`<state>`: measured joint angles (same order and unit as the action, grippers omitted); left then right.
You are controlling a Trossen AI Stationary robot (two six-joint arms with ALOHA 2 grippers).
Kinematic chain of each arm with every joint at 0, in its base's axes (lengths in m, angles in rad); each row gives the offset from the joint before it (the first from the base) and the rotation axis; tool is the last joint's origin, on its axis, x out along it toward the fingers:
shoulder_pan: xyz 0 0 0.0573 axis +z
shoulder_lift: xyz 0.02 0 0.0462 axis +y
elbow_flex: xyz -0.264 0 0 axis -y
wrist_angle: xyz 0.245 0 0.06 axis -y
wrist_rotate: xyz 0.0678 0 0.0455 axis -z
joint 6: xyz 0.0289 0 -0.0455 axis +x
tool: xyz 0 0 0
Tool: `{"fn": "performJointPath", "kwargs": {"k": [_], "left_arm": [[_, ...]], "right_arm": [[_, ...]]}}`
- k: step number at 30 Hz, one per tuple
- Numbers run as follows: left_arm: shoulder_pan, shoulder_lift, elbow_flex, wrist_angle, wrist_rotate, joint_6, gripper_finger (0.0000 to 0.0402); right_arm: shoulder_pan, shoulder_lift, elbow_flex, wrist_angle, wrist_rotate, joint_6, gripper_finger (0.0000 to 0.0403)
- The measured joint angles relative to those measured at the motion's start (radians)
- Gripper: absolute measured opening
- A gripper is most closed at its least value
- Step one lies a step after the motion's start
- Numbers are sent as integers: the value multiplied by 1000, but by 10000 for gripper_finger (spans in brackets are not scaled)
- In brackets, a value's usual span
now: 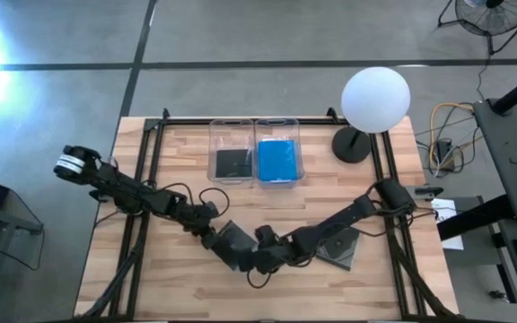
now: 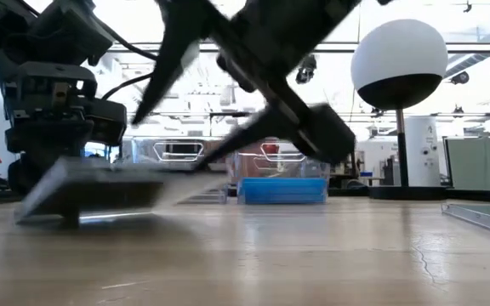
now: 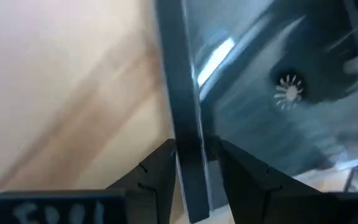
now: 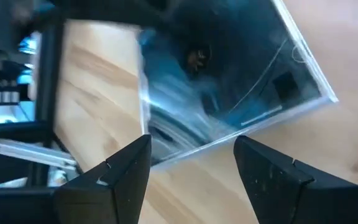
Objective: Pick & place jewel cases by type
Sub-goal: Put the left black CD case into the left transparent bin
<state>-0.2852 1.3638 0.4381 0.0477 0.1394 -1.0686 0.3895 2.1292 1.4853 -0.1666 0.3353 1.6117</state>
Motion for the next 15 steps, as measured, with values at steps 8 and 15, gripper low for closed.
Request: {"fn": "performJointPath", "kwargs": {"k": [8, 15], "left_arm": [[-6, -87, -3, -83, 58, -2, 104], [-35, -101, -4, -105, 63, -28, 104]], "right_arm": [[7, -29, 41, 5, 51, -167, 224], [-29, -29, 81, 29, 100, -302, 224]]}}
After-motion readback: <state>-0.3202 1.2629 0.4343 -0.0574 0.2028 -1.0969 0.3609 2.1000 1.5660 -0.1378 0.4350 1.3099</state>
